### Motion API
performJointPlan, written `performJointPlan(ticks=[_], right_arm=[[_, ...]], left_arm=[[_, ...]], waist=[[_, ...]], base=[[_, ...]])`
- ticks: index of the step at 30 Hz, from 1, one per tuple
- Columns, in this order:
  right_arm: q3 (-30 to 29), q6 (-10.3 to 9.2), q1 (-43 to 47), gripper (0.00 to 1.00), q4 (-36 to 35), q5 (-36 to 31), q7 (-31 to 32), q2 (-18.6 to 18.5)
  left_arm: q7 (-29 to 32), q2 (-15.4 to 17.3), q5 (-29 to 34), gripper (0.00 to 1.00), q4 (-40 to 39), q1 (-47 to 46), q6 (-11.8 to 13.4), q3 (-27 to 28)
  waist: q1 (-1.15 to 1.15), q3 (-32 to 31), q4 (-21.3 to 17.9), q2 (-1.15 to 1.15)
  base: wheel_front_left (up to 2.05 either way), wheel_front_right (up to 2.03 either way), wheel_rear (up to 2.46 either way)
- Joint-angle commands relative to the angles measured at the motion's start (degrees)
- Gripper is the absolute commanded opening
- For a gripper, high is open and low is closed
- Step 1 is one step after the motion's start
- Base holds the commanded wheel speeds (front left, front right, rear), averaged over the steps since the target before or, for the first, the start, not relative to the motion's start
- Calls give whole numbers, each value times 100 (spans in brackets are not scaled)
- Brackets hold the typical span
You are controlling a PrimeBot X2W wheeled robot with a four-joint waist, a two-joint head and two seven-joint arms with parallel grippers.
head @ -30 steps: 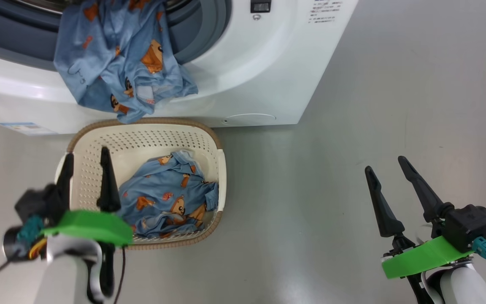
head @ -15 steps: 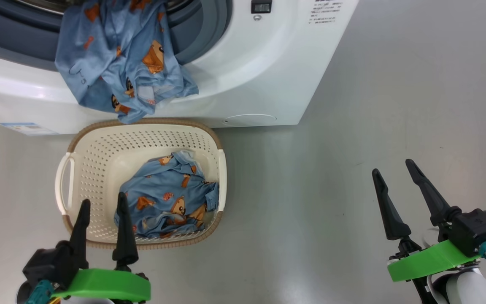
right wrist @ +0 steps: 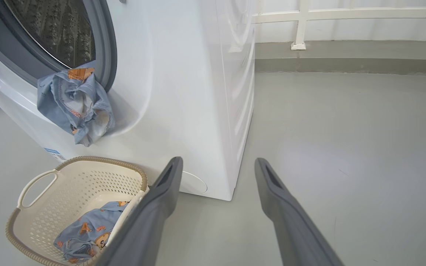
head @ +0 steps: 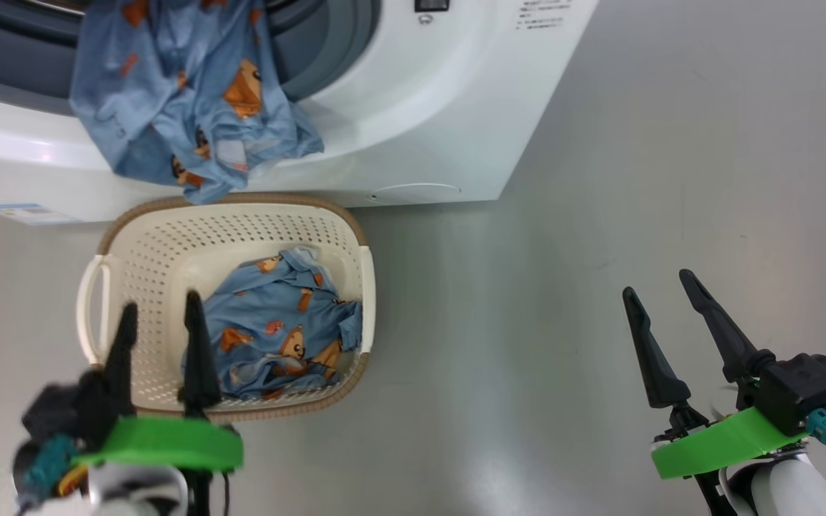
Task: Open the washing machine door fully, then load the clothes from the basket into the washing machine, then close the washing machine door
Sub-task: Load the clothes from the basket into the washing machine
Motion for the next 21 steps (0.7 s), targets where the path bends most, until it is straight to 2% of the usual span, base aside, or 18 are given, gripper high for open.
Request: performJointPlan(ticks=[1, 14, 21], right_arm=[[146, 9, -4, 100, -138, -9, -28, -34], [266, 9, -223, 100, -164, 11, -28, -40], [283, 9, -307, 100, -196, 14, -28, -102]], left_arm=[[-70, 144, 48, 100, 36, -258, -15, 192], [-654, 116, -451, 100, 2325, -2142, -592, 318], [-806, 82, -664, 100, 3145, -2886, -977, 429]], waist=[[0, 63, -62, 0], [0, 519, -398, 0], [0, 768, -492, 0]], base=[[0, 0, 0], [0, 0, 0], [0, 0, 0]])
